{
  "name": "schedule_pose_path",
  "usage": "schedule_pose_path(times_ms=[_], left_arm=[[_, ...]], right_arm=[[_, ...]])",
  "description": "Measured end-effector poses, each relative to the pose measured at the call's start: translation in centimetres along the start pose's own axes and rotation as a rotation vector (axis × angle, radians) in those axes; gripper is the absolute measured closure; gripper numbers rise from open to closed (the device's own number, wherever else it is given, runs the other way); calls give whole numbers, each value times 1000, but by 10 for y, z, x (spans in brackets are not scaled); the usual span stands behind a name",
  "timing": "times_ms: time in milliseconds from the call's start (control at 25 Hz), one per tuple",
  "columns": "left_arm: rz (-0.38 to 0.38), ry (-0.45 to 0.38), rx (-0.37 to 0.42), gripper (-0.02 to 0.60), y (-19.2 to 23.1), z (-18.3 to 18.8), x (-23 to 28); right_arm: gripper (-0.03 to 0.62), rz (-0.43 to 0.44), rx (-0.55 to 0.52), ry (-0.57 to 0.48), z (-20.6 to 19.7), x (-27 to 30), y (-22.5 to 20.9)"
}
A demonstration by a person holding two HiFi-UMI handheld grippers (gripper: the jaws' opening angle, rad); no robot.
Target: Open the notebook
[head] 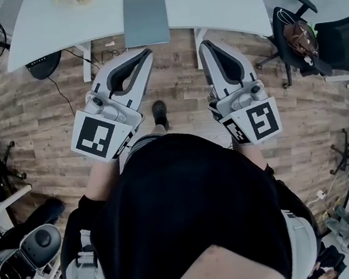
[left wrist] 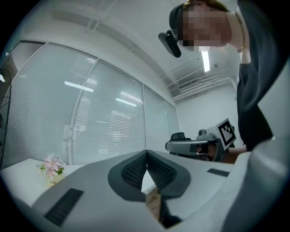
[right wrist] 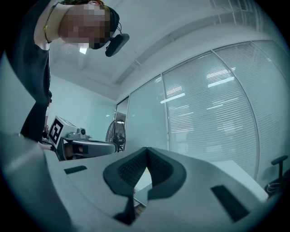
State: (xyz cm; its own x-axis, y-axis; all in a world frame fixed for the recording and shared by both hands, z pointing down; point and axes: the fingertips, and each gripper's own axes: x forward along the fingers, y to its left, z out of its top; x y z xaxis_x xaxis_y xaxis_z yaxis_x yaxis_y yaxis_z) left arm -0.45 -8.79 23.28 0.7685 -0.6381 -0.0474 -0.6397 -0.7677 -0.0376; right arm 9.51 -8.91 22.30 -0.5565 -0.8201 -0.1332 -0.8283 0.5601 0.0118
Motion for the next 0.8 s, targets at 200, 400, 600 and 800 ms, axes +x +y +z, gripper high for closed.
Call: schedule_pose_path(times_ms=[200, 400, 600, 800], left_arm=[[-26, -5, 12, 569, 28, 2, 20], [-52, -23, 21, 569, 57, 6, 39], [-65, -18, 21, 569, 81, 2, 48], [-76, -12, 5, 569, 97, -3, 58]], right_arm=[[591, -19, 6, -4, 0, 31, -16], [591, -42, -1, -9, -1, 61, -29], [591, -57, -1, -9, -5, 85, -37], [590, -65, 1, 9, -13, 100, -44]])
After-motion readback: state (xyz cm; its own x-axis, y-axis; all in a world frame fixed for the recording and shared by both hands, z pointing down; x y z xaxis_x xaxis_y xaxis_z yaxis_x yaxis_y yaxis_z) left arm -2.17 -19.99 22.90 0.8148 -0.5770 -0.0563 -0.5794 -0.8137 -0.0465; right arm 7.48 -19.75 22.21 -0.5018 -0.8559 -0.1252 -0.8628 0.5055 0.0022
